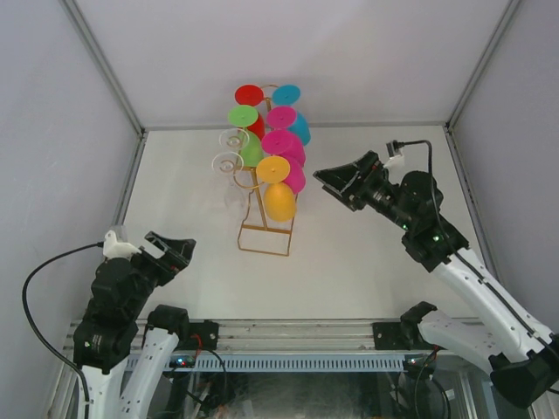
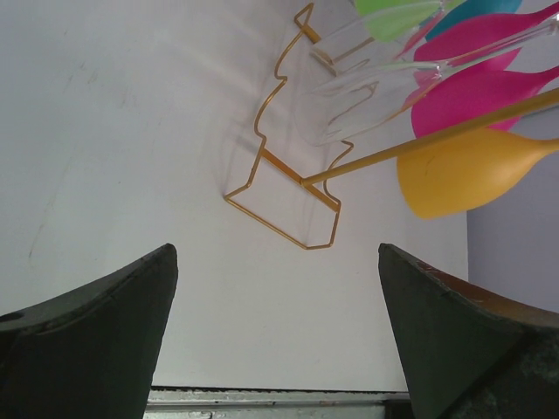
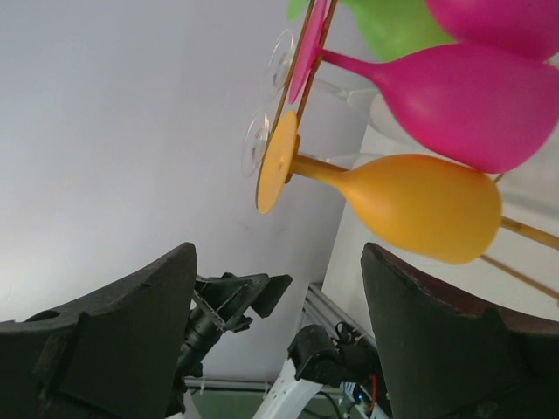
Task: Take the wine glass off the wine glass rack
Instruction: Pick up the wine glass from the wine rack.
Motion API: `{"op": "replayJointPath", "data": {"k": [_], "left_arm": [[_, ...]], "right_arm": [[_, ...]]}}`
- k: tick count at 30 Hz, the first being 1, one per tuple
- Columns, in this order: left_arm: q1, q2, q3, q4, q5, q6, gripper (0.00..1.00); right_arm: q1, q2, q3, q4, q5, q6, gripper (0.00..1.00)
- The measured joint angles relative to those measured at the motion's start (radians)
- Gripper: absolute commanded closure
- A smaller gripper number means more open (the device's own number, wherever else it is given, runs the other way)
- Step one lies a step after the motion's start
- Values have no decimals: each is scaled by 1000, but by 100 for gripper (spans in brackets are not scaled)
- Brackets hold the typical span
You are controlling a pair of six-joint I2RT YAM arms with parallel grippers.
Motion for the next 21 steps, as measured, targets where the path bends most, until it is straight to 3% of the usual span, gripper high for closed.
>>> {"op": "replayJointPath", "data": {"k": [16,19,21], "left_arm": [[0,-32,0,42,65,-3,0],[0,-32,0,42,65,-3,0],[0,-32,0,42,65,-10,0]], "right_arm": [[81,268,172,-44,5,39,46],[87,311,209,-42,-5,44,58],[93,343,231,-37,-15,47,61]]}}
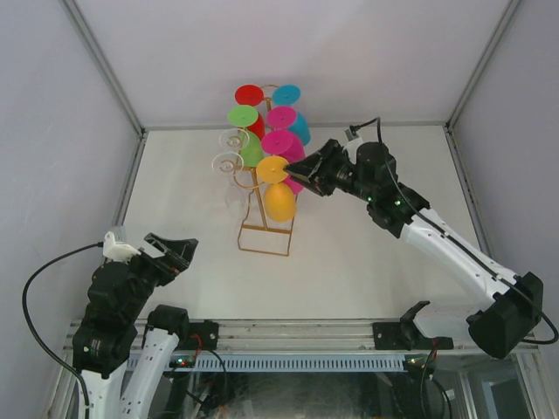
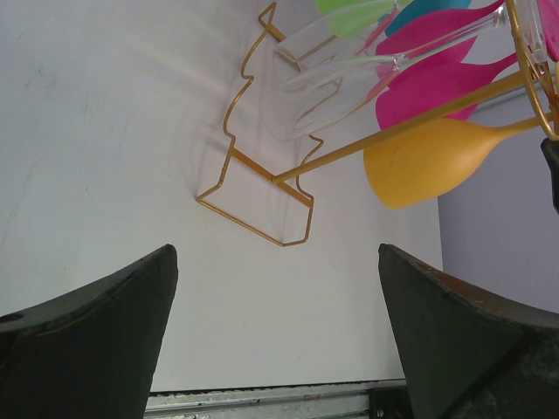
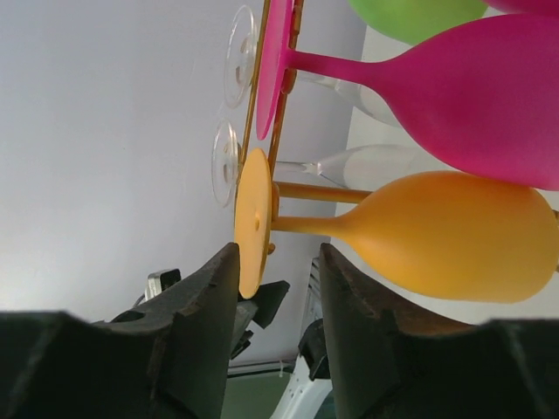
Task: Take the wine glass off the wine glass rack
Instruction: Pick up the wine glass from the wine rack.
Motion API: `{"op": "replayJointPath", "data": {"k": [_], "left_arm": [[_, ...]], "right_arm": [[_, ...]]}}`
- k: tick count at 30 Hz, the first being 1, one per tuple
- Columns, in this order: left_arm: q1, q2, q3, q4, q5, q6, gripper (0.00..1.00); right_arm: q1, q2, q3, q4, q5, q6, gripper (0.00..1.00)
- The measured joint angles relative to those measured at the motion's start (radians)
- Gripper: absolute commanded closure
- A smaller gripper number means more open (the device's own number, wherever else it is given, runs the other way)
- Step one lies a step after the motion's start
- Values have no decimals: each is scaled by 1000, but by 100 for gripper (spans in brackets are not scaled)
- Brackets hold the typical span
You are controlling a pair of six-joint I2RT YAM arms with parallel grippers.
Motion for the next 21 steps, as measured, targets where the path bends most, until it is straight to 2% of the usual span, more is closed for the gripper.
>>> {"op": "replayJointPath", "data": {"k": [3,5,14,21], "left_arm": [[0,-2,0,0,-1,-1,1],[0,-3,0,-1,-2,-1,1],[0,-10,0,-2,-10,0,1],[0,-10,0,-2,-15,-1,1]], "right_arm": [[10,32,21,-7,-6,-3,66],[13,40,24,-16,-6,-5,73],[15,34,55,-55,16,-27,81],[15,13,67,-71,21,-30,94]]}}
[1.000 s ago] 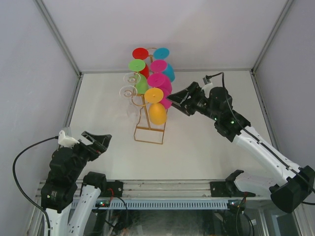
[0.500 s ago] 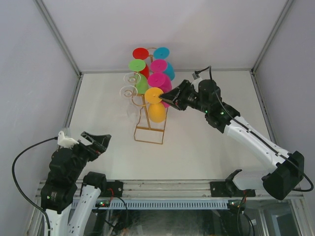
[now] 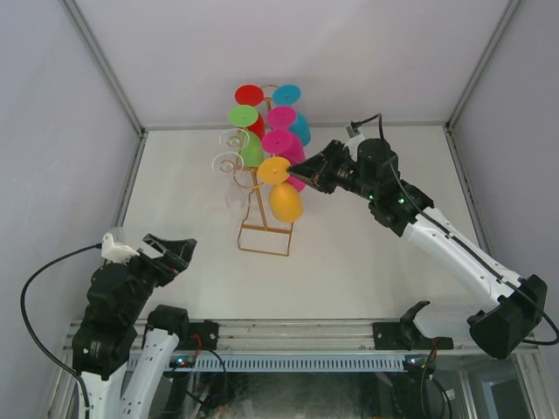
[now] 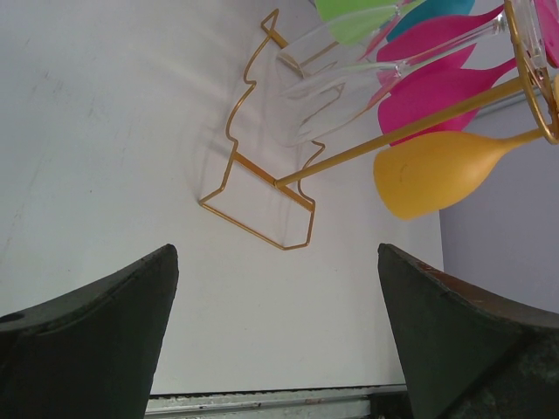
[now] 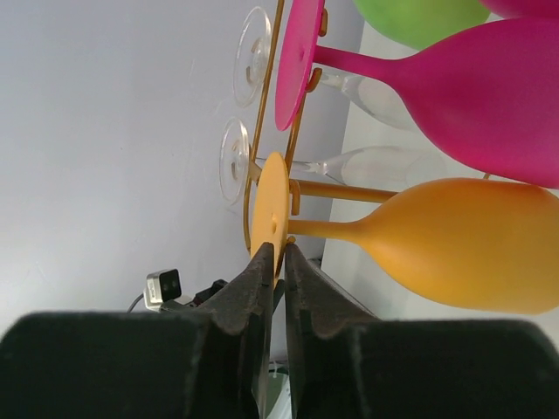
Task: Take the wine glass off the wine glass rack
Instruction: Pick up the wine glass from the wine rack.
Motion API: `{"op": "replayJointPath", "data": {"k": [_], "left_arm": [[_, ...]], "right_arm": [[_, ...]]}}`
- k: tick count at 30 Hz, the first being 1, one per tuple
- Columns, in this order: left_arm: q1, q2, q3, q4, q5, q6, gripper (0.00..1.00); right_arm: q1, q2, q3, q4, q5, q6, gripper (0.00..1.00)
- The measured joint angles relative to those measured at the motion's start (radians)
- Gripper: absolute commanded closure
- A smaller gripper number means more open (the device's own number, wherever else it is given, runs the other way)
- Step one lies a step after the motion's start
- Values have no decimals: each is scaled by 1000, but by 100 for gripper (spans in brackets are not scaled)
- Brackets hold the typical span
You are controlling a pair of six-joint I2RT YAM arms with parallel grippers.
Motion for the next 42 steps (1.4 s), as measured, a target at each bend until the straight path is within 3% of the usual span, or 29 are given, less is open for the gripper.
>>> {"op": "replayJointPath", "data": {"k": [7,12,18,24,29,42], "left_arm": [[0,0,-1,0,-3,0,1],[0,0,-1,-3,-3,-1,0],[0,0,-1,-3,-3,-1,0],[0,0,-2,0,6,1,0],[0,-4,-6,11,8,2,0],[0,2,-6,16,8,5,0]], "right_arm": [[0,-7,0,-3,-1,5,92],[0,-6,0,-3,-5,12,83],[1,1,0,3,-23,23,81],[1,12,0,11,-27,26,87],[1,28,2,13,-27,33,99],[5,-17,4,18,12,84,100]]}}
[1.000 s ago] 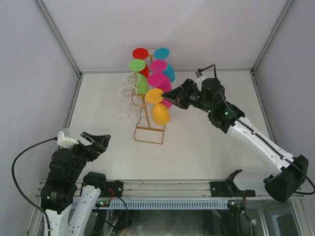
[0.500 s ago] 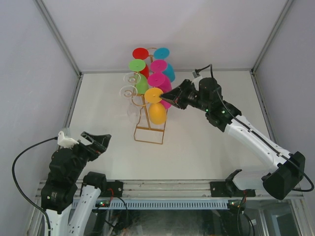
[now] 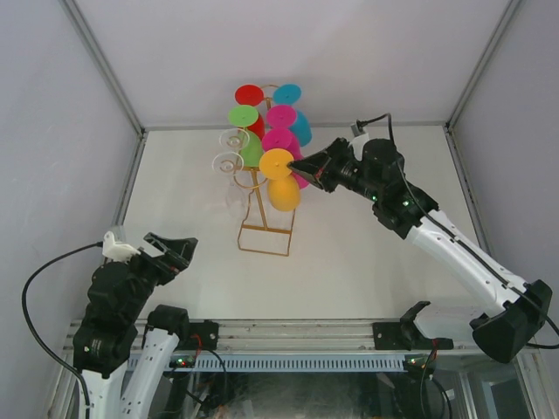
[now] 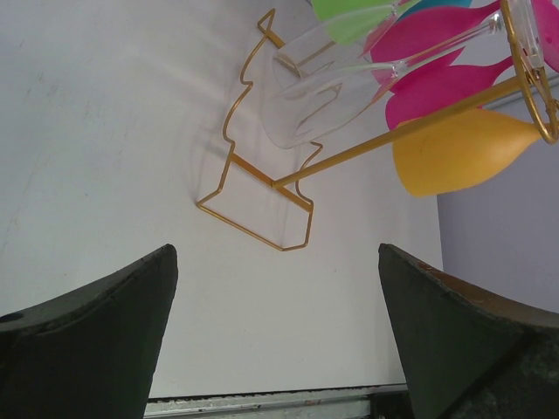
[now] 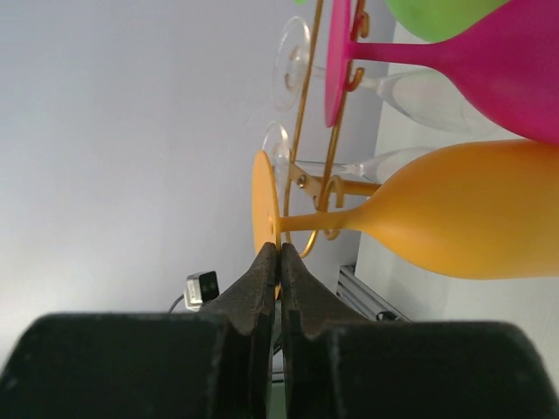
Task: Take the wine glass off the wine glass rack
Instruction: Pick up the wine glass from the wine rack.
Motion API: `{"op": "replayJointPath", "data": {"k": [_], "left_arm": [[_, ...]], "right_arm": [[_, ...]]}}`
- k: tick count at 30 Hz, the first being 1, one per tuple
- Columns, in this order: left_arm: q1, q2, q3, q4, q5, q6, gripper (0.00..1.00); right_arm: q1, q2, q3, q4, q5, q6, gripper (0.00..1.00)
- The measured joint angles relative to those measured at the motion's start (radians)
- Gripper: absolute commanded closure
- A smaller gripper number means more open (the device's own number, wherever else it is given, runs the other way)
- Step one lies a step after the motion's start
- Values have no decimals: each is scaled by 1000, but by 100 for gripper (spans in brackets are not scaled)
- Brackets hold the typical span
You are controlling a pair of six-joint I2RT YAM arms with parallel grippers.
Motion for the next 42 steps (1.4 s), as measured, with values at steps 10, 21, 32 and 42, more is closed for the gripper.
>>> {"op": "replayJointPath", "data": {"k": [10,21,32,42], "left_arm": [[0,18,-4,13,26,7,0],[0,-52,-21,74,66,3,0],[0,-88,-21,173,158,-7,0],[0,-42,-21,236,341,-11,2]], "right_arm": [[0,-46,0,0,37,17,100],[-5,-77,-17,-14,66,14,100],[-23,-91,-48,-20,66,13,100],[-25,-192,-117,-15,93,-29,100]]}}
